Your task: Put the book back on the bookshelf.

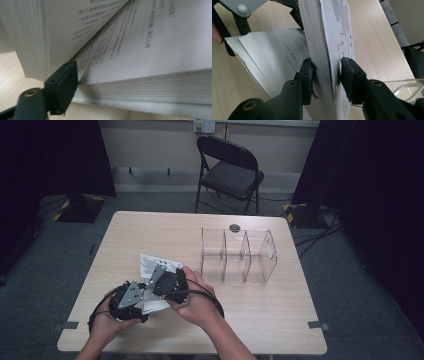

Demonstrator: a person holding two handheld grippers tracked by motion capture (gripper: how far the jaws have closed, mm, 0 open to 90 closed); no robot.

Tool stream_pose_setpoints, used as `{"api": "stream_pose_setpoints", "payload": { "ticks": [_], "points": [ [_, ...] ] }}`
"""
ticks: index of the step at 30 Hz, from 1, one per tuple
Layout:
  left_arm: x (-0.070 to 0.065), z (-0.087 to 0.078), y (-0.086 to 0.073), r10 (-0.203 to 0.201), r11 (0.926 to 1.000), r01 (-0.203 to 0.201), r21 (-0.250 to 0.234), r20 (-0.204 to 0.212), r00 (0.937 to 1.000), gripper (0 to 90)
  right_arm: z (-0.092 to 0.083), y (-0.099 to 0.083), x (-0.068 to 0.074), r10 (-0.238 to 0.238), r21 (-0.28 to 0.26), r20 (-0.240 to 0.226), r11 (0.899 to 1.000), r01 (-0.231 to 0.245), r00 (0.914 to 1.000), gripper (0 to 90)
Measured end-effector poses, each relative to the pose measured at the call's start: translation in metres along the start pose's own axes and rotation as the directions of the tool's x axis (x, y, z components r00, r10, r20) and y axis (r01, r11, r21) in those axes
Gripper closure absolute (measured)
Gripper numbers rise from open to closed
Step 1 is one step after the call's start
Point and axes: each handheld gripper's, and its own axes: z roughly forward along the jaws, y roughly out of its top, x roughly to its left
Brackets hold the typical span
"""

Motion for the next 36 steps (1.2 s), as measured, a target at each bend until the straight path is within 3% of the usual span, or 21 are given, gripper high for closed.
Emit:
{"api": "stream_pose_setpoints", "payload": {
  "ticks": [1, 2, 8, 15, 18, 22, 23, 27, 28, 29, 30, 35, 36],
  "points": [
    [0.0, 0.0, 0.0, 0.0, 1.0, 0.0, 0.0, 0.0, 1.0, 25.8, 0.0, 0.0, 0.0, 0.0, 0.0, 0.0, 1.0, 0.0, 1.0, 63.5],
    [0.0, -0.002, 0.002, 0.03, 0.9995, -0.03, -0.002, -0.009, 0.9995, 28.7, 0.0, 0.001, 0.0, -0.001, 0.001, -0.005, 1.0, 0.001, 1.0, 63.3],
    [0.001, -0.008, 0.005, 0.073, 0.9973, -0.073, -0.005, -0.05, 0.9961, 46.1, 0.001, 0.004, 0.0, -0.017, -0.005, -0.019, 1.0, 0.017, 0.9997, 62.4],
    [0.004, -0.012, 0.007, 0.051, 0.9981, -0.052, -0.032, -0.05, 0.9974, 50.0, -0.002, 0.007, 0.0, -0.021, 0.002, -0.036, 1.0, 0.021, 0.9991, 62.9],
    [0.003, -0.012, 0.01, 0.085, 0.9963, -0.086, -0.009, -0.039, 0.9956, 50.3, -0.003, 0.007, -0.002, -0.025, 0.002, -0.046, 1.0, 0.025, 0.9986, 62.8],
    [0.003, -0.014, 0.015, 0.095, 0.9955, -0.095, 0.009, -0.049, 0.9943, 55.9, -0.002, 0.006, -0.003, -0.029, -0.014, -0.053, 1.0, 0.028, 0.9982, 60.9],
    [0.003, -0.015, 0.017, 0.082, 0.9966, -0.081, 0.012, -0.047, 0.9956, 57.0, -0.003, 0.005, -0.005, -0.025, -0.026, -0.066, 0.999, 0.024, 0.9975, 59.4],
    [0.003, -0.017, 0.024, 0.087, 0.9958, -0.086, 0.031, -0.036, 0.9955, 60.6, -0.011, 0.004, -0.012, 0.065, -0.105, -0.106, 0.992, -0.077, 0.9922, 51.7],
    [0.002, -0.018, 0.028, 0.098, 0.994, -0.096, 0.053, -0.028, 0.9948, 61.2, -0.018, 0.004, -0.015, 0.078, -0.129, -0.093, 0.988, -0.089, 0.9927, 43.1],
    [0.002, -0.018, 0.028, 0.098, 0.994, -0.096, 0.053, -0.028, 0.9948, 61.3, -0.018, 0.004, -0.015, 0.078, -0.129, -0.093, 0.988, -0.089, 0.9927, 43.1],
    [0.002, -0.018, 0.029, 0.097, 0.9939, -0.095, 0.056, -0.024, 0.995, 61.4, -0.025, 0.0, -0.022, 0.113, -0.161, -0.14, 0.978, -0.136, 0.9836, 38.8],
    [0.005, -0.025, 0.032, 0.069, 0.9955, -0.069, 0.065, 0.0, 0.9976, 63.2, -0.04, -0.014, -0.034, 0.161, -0.185, -0.137, 0.965, -0.185, 0.9773, 34.5],
    [0.007, -0.028, 0.033, 0.06, 0.9959, -0.061, 0.067, 0.014, 0.9981, 64.0, -0.046, -0.023, -0.039, 0.181, -0.2, -0.121, 0.959, -0.203, 0.976, 33.3]
  ]
}}
